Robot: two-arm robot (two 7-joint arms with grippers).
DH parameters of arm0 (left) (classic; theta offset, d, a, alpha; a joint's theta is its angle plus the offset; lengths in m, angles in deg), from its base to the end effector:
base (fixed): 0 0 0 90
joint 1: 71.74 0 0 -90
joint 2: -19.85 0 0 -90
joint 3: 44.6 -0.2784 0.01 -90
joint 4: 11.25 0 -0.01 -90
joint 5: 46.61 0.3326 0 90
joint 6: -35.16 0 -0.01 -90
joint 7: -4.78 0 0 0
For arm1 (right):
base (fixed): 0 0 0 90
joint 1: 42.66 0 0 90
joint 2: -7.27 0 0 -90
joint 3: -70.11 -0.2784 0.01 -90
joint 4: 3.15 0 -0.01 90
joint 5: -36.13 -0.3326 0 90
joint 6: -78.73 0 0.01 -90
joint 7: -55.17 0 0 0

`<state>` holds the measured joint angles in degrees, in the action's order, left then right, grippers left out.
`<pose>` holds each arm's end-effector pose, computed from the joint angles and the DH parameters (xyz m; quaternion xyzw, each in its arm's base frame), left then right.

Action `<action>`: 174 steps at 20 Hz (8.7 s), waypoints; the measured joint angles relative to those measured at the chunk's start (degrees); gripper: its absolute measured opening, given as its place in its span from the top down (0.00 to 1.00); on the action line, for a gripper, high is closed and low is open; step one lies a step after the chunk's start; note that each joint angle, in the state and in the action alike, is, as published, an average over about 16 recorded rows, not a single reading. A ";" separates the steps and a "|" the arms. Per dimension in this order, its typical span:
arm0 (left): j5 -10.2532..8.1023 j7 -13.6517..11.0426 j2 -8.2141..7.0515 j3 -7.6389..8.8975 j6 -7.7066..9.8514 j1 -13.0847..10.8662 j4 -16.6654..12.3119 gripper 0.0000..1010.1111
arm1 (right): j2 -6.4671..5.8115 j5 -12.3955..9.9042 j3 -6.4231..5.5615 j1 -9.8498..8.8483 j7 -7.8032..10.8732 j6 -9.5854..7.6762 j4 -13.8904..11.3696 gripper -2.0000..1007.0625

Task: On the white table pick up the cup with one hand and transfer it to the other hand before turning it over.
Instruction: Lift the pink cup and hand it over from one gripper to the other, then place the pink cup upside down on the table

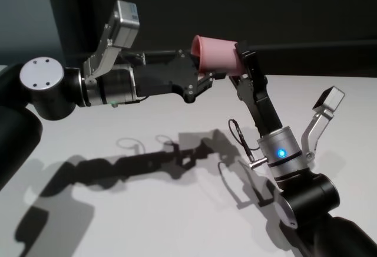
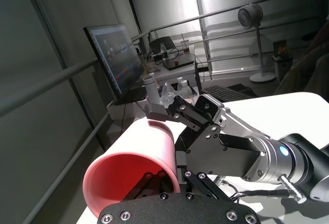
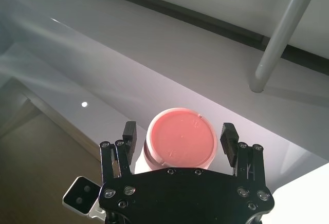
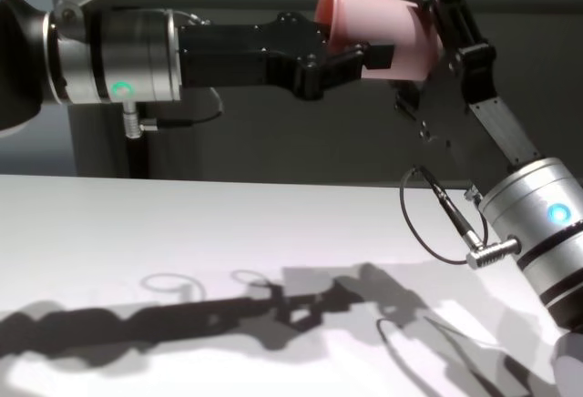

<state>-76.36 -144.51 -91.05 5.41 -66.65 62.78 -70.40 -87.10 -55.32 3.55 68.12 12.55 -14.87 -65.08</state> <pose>0.5142 -0.0148 -0.1944 0.0430 -0.1219 0.0872 0.9878 0.4256 0.0884 -0.3267 0.5015 0.4039 -0.1947 0.7399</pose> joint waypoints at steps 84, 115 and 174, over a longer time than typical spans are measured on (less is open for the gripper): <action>1.89 40.50 -12.54 15.90 9.79 -29.15 -28.17 0.01 | 0.15 0.04 -0.07 0.15 0.19 -0.03 0.34 0.25; 11.12 61.01 -2.62 21.96 6.40 -42.48 -30.46 0.01 | 0.14 0.04 -0.06 0.15 0.18 -0.03 0.33 0.25; 9.26 55.09 0.01 24.43 1.03 -43.95 -25.78 0.01 | -13.06 21.94 10.23 4.05 -17.86 3.42 -14.00 0.25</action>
<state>-67.10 -89.43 -91.04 29.84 -65.62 18.84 -96.18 -100.17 -33.39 13.78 72.17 -5.31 -11.46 -79.08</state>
